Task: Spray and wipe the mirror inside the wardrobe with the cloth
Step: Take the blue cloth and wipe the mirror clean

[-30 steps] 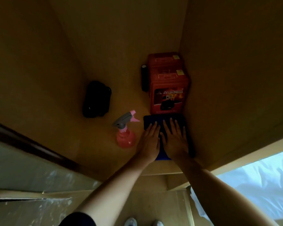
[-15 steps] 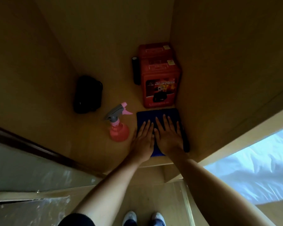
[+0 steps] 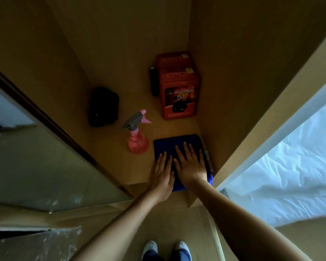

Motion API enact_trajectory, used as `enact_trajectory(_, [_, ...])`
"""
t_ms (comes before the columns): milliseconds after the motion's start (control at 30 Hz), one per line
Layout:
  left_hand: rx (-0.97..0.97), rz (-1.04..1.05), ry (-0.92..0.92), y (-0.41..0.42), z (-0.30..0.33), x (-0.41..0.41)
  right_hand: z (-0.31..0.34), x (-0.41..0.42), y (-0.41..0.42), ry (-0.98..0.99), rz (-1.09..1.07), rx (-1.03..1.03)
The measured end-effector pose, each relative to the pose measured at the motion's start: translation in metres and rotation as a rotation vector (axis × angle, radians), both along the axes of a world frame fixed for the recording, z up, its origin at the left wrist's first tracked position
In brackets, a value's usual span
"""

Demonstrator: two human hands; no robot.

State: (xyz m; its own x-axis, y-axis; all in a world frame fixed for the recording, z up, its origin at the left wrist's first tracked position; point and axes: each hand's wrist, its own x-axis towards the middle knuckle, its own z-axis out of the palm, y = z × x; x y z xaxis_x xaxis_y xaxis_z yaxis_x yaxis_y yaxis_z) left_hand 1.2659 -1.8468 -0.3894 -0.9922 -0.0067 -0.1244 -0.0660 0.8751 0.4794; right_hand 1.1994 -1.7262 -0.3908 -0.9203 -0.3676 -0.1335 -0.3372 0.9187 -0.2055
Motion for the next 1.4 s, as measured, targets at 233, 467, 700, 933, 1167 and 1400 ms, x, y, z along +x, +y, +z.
enact_trajectory(233, [0.586,0.744,-0.11,0.005,0.033,-0.045,0.032,-0.018,0.004,-0.199,-0.354,-0.191])
enact_trajectory(467, [1.138,0.844,-0.3,-0.005,0.048,-0.049,0.051,-0.025,-0.002,-0.232,-0.469,-0.305])
enact_trajectory(700, [1.155,0.784,-0.247,-0.007,0.048,-0.037,0.053,-0.032,0.002,-0.335,-0.527,-0.474])
enact_trajectory(933, [1.152,0.751,-0.032,-0.003,0.049,-0.006,0.059,-0.015,0.011,-0.256,-0.443,-0.693])
enact_trajectory(1167, [0.872,0.632,0.133,-0.01,0.076,0.024,0.067,0.014,0.012,-0.194,-0.379,-1.031])
enact_trajectory(1400, [0.794,0.564,0.365,-0.029,0.104,0.074,0.097,0.062,-0.01,0.011,-0.303,-1.153])
